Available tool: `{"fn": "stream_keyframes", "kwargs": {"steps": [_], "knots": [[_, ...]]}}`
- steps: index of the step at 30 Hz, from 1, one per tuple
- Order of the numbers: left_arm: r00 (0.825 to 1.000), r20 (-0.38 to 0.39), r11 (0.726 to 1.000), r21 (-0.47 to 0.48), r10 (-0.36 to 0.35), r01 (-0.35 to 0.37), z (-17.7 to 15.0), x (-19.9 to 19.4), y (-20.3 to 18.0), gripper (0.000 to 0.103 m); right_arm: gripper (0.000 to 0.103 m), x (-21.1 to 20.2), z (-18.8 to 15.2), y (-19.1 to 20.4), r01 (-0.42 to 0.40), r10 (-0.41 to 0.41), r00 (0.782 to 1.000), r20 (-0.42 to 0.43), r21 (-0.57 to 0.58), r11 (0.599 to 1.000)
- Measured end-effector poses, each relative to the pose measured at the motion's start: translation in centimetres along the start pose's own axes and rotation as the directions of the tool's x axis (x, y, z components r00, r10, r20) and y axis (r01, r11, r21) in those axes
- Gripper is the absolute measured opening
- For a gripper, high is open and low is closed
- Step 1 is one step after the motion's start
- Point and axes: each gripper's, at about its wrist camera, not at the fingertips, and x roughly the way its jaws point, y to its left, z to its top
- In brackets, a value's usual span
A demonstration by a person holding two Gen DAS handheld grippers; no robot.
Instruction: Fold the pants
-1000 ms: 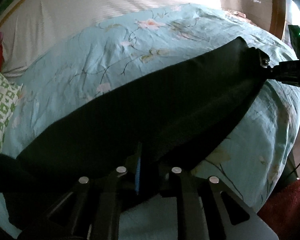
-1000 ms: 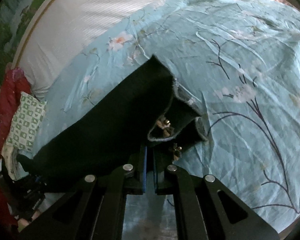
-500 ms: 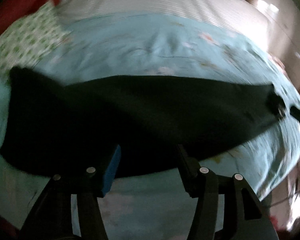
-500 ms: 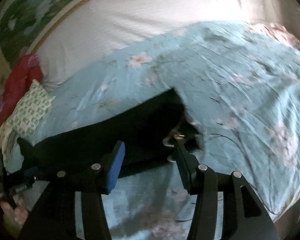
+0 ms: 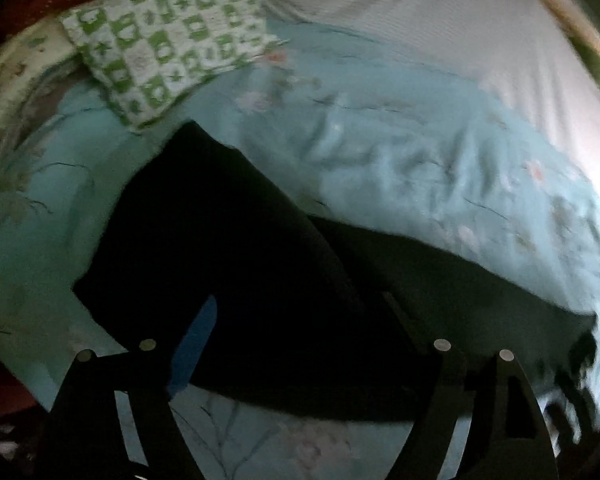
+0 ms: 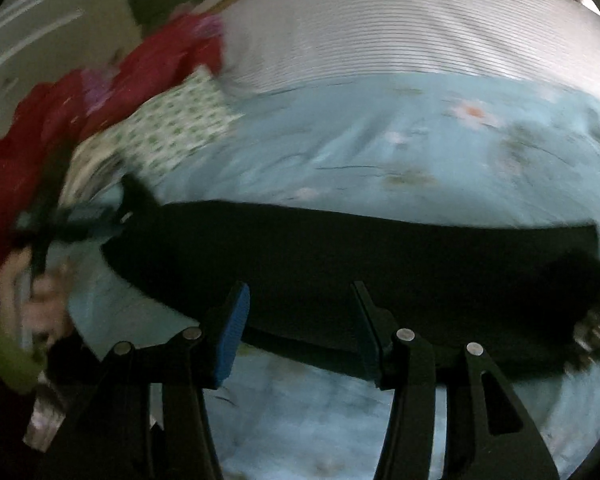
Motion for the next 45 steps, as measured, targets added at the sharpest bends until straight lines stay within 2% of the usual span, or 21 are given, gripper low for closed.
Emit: {"fn": "stream_keyframes", "kwargs": {"steps": [5,11,13,14,15,16,18,21,25,28,30,32,34,36,40,42,45], "knots": [[0.993,-0.027,0.992,-0.04,0.115,-0.116,2.7,2.2,0.7,0.081,0.053,3.6,1.2,5.2,-0.115,0.111,0.993,-0.042,-0.139,0.984],[0.991,-0.059,0.989,-0.09,0.117,-0.122,3.3,3.8,2.9,0.079,0.053,8.0,2.1,9.6,-0.187,0.168,0.982,-0.091,-0.262,0.947],[0.992,-0.059,0.989,-0.09,0.116,-0.121,3.2,3.9,3.3,0.072,0.053,9.7,2.3,10.4,-0.196,0.172,0.979,-0.108,-0.284,0.939],[0.991,-0.058,0.989,-0.087,0.119,-0.124,3.2,3.9,3.6,0.065,0.053,10.7,2.5,10.8,-0.204,0.176,0.977,-0.121,-0.287,0.936],[0.991,-0.057,0.989,-0.084,0.121,-0.125,3.1,4.0,3.6,0.055,0.053,11.4,2.7,10.9,-0.213,0.182,0.975,-0.129,-0.287,0.934],[0.991,-0.059,0.988,-0.083,0.123,-0.128,3.1,4.2,3.9,0.049,0.053,11.8,2.8,11.0,-0.216,0.184,0.974,-0.134,-0.288,0.933],[0.991,-0.068,0.989,-0.088,0.115,-0.121,3.0,4.3,4.2,0.025,0.053,12.9,3.2,11.5,-0.219,0.183,0.973,-0.142,-0.307,0.926],[0.994,-0.083,0.992,-0.105,0.068,-0.077,2.9,4.7,4.8,0.016,0.053,14.1,3.4,12.3,-0.232,0.191,0.97,-0.151,-0.338,0.912],[0.997,-0.067,0.993,-0.105,0.038,-0.045,2.7,4.3,5.2,0.013,0.052,14.7,3.5,13.2,-0.229,0.186,0.972,-0.146,-0.388,0.893],[0.998,-0.054,0.994,-0.102,0.018,-0.024,2.5,3.9,5.5,0.011,0.052,13.9,3.7,14.0,-0.255,0.226,0.967,-0.12,-0.425,0.869],[0.999,-0.052,0.994,-0.11,0.0,-0.005,2.5,3.8,5.7,0.01,0.051,14.6,3.4,14.8,-0.225,0.18,0.974,-0.138,-0.476,0.85],[0.999,-0.046,0.994,-0.112,-0.012,0.006,2.5,3.7,5.8,0.009,0.037,15.8,3.1,14.9,-0.224,0.158,0.972,-0.175,-0.483,0.846],[0.999,-0.037,0.994,-0.109,-0.024,0.02,2.4,3.5,5.8,0.008,0.015,16.7,2.8,14.7,-0.226,0.143,0.968,-0.205,-0.48,0.847],[0.999,-0.028,0.994,-0.101,-0.036,0.033,2.2,3.2,5.7,0.008,0.008,17.5,2.9,14.3,-0.223,0.129,0.966,-0.224,-0.468,0.855],[0.998,0.024,0.992,-0.104,-0.063,0.066,1.7,1.4,6.7,0.006,0.006,15.7,4.3,14.7,-0.25,0.167,0.96,-0.223,-0.427,0.869],[0.994,0.063,0.989,-0.114,-0.09,0.096,1.5,0.2,7.8,0.006,0.006,14.0,5.6,15.5,-0.313,0.239,0.944,-0.229,-0.38,0.871],[0.99,0.094,0.987,-0.116,-0.104,0.114,0.9,-0.5,9.2,0.006,0.006,13.3,6.4,17.1,-0.346,0.269,0.932,-0.245,-0.368,0.863]]}}
